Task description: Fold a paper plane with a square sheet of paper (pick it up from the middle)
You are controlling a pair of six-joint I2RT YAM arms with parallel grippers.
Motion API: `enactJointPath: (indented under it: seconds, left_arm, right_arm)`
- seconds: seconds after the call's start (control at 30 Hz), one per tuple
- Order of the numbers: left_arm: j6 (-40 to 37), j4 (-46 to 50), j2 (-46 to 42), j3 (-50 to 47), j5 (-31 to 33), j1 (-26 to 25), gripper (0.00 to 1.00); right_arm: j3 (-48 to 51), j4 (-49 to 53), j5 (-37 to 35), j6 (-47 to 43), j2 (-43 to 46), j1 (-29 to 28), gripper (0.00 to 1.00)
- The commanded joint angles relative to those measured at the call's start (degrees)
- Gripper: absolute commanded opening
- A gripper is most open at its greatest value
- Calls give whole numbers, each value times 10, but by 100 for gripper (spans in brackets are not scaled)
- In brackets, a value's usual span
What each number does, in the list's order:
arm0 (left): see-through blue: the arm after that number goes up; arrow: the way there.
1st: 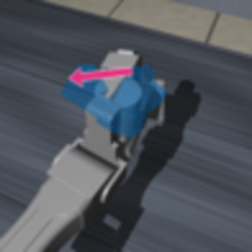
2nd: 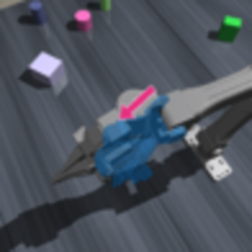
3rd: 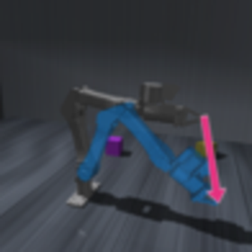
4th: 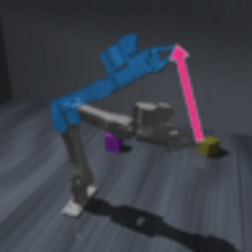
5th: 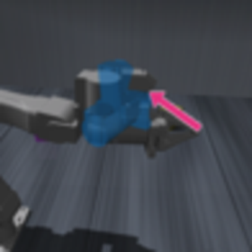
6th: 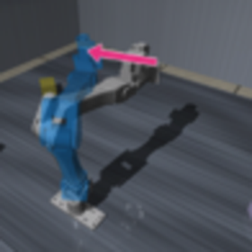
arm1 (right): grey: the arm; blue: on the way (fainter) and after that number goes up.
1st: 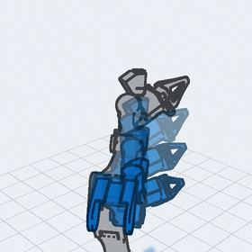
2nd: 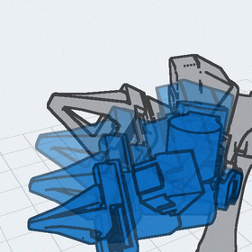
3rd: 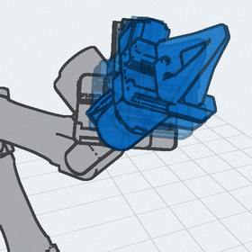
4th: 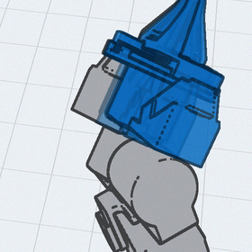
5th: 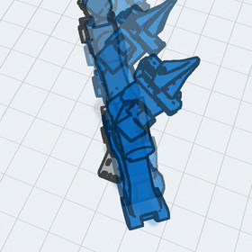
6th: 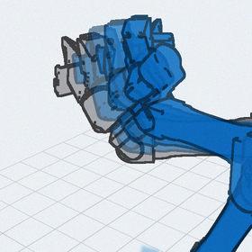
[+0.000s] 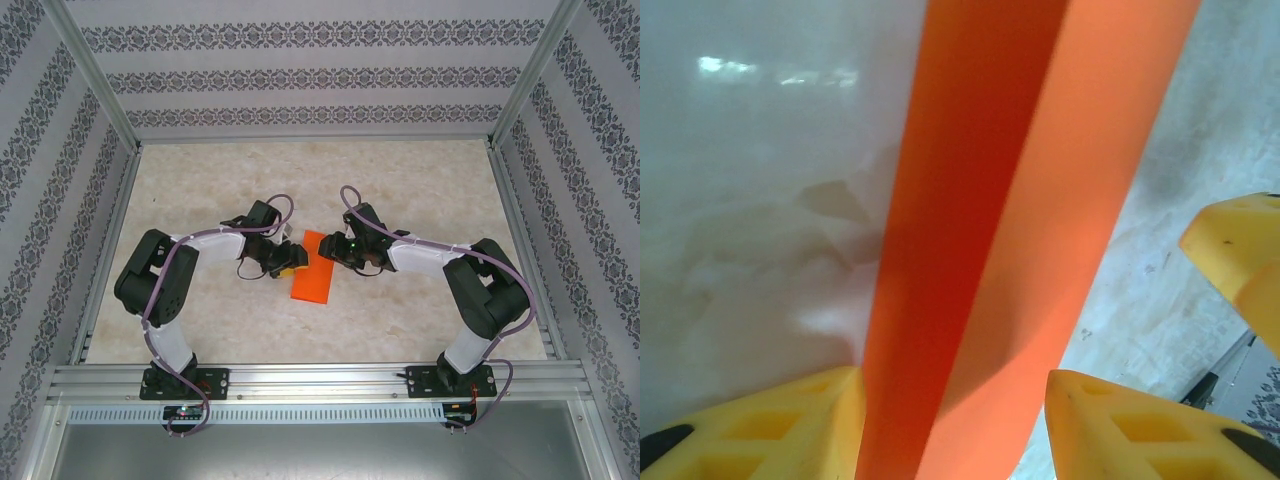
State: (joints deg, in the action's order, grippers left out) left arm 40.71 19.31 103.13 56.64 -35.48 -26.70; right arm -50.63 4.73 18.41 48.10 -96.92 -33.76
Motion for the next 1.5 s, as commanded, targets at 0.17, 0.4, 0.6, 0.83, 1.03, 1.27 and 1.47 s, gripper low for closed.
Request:
enactJointPath:
  seconds: [0.17, 0.4, 0.6, 0.83, 1.03, 1.27, 1.47]
  left_arm:
    - [-20, -10, 19, 33, -42, -14, 40]
    - [1, -24, 13, 38, -37, -14, 31]
    - [43, -59, 12, 33, -32, -13, 26]
    - [57, -64, 11, 37, -33, -14, 26]
    - [60, -63, 7, 35, -32, -13, 27]
    - [61, -63, 6, 33, -33, -13, 28]
    - [60, -63, 6, 32, -32, -14, 29]
  right_arm:
    - [32, -34, -27, -1, 47, -8, 45]
    - [85, -57, -68, -59, 128, -31, 52]
    - [126, -62, -140, -133, 186, -101, 55]
    - [127, -79, -300, -253, 173, -243, 56]
    - [93, -103, -413, -320, 109, -330, 60]
    - [21, -64, -502, -346, 15, -372, 62]
    - [-5, -37, -527, -328, -22, -377, 62]
